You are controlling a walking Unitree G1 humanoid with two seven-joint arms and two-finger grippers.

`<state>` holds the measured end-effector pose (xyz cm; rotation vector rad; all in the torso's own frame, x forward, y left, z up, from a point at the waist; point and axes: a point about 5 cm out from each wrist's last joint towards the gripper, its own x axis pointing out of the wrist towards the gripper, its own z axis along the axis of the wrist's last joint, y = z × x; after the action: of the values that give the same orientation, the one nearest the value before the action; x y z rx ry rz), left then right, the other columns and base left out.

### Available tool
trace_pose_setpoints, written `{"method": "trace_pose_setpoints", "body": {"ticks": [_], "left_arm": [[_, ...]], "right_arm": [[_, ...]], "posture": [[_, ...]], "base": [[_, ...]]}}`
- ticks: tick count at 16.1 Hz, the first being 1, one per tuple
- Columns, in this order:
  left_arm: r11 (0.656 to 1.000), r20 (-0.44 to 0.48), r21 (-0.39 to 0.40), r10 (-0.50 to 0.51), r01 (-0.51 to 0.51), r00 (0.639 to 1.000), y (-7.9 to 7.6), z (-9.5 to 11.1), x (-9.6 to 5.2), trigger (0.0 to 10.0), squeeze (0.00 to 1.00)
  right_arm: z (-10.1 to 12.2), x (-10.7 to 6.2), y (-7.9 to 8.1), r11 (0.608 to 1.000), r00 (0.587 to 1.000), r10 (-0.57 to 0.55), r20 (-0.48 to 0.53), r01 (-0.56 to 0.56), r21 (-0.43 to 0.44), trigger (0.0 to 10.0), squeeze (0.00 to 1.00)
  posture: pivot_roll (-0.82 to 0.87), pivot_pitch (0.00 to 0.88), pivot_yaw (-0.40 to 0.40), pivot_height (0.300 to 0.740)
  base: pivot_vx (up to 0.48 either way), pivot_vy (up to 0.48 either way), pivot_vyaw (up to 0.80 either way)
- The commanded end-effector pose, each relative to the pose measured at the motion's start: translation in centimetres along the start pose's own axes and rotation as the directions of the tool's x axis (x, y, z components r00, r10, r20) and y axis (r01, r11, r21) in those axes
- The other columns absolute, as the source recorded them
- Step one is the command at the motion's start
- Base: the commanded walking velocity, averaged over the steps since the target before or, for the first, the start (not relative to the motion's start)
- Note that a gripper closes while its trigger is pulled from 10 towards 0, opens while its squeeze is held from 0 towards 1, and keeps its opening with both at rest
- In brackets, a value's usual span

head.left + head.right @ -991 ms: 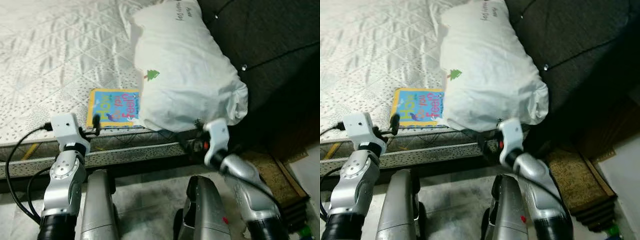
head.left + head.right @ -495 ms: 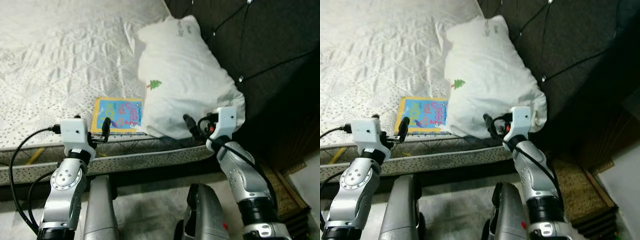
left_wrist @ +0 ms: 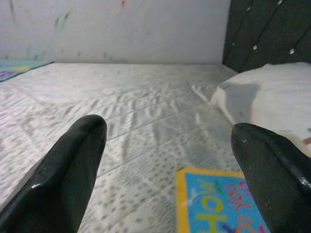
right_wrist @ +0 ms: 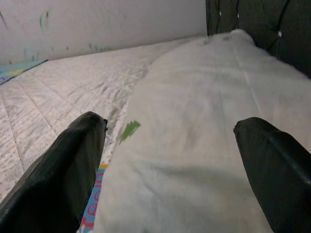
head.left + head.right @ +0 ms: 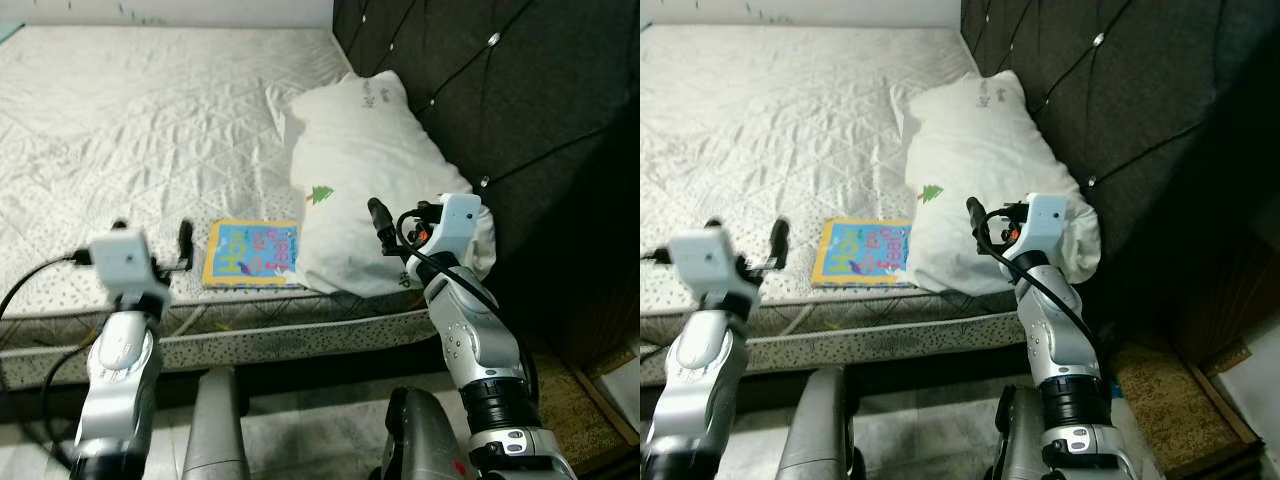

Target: Clean up the room

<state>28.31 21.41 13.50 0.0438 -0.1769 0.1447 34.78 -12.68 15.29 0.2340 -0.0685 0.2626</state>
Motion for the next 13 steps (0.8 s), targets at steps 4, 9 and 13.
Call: {"method": "trace_pose_setpoints", "body": {"ticks": [4,9,13], "left_arm": [[0.999,0.032,0.024,0.028,-0.029,0.999,0.0,0.6,-0.5,10.0,0.0],[1.0,0.039,-0.001,0.026,-0.026,0.999,-1.0,0.6,0.3,10.0,0.0],[1.0,0.023,-0.013,0.001,0.0,1.0,-1.7,0.3,0.8,10.0,0.0]], "right_arm": [[-1.3,0.1,0.1,1.0,0.999,0.014,-0.033,-0.015,-0.01,10.0,0.0],[-0.5,0.8,0.3,0.999,1.0,0.026,-0.01,-0.027,-0.035,10.0,0.0],[-0.9,-0.3,-0.9,0.998,0.999,-0.045,-0.001,0.045,-0.04,10.0,0.0]], "posture": [[0.18,0.028,-0.05,0.639],[0.15,0.002,-0.042,0.704],[0.1,0.037,-0.005,0.739]], "base": [[0.0,0.0,0.0],[0.0,0.0,0.0],[0.0,0.0,0.0]]}}
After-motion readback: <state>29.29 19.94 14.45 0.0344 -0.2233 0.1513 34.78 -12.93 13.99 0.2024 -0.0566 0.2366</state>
